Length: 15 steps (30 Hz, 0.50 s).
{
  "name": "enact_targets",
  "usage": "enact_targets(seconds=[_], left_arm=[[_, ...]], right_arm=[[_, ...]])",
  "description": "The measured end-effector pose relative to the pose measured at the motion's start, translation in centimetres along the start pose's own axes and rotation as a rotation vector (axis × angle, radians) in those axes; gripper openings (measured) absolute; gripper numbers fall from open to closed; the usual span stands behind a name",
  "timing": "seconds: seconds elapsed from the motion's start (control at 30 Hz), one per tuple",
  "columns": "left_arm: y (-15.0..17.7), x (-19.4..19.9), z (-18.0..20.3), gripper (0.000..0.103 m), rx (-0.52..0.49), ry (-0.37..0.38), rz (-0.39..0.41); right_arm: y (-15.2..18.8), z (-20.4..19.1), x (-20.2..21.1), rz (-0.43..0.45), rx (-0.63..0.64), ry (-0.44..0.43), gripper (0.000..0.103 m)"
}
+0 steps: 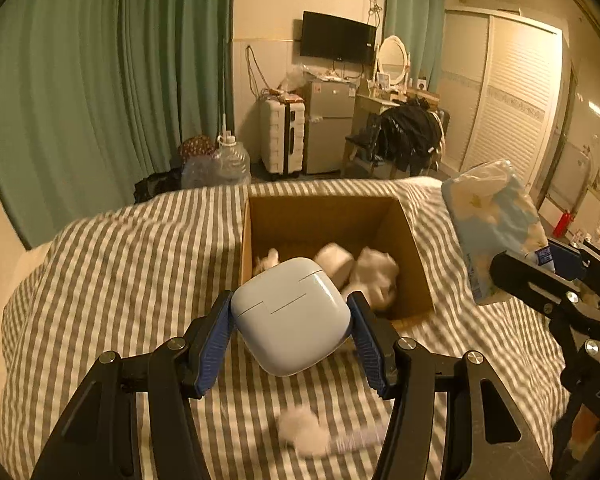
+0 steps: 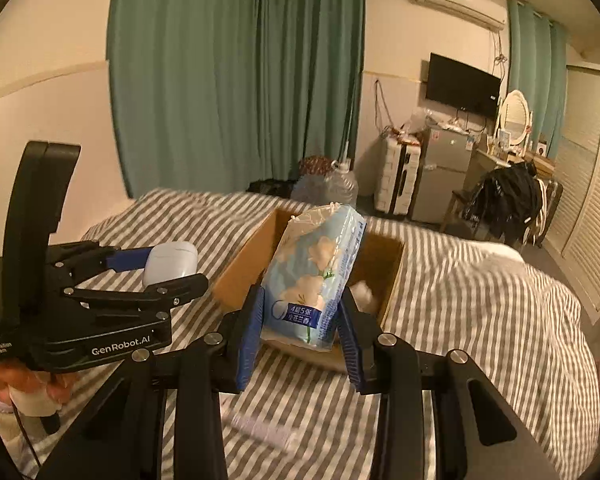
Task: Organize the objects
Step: 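Carry the earbud case and tissue pack with both tools over the box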
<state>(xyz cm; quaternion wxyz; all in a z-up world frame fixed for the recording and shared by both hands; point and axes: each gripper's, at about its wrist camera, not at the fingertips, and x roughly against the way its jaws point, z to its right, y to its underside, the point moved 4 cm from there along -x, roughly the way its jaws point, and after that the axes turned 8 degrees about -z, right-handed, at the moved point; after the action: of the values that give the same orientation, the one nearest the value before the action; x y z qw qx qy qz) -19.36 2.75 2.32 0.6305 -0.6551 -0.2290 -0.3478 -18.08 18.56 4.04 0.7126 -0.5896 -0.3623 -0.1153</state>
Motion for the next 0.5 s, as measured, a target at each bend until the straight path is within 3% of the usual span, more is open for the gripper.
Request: enact_targets(seconds=[0.27, 0.5], left_arm=[[-5.7, -5.9, -0.2, 0.058, -0.031, 0.001, 0.019], [-6.9, -12.7, -0.4, 0.058, -0.08, 0.001, -0.014]], right_arm=[[-4.8, 3.3, -5.7, 0.017, -0.048, 0.013, 0.036], [-5.9, 6.1, -12.6, -0.024, -0.112, 0.012, 0.036]])
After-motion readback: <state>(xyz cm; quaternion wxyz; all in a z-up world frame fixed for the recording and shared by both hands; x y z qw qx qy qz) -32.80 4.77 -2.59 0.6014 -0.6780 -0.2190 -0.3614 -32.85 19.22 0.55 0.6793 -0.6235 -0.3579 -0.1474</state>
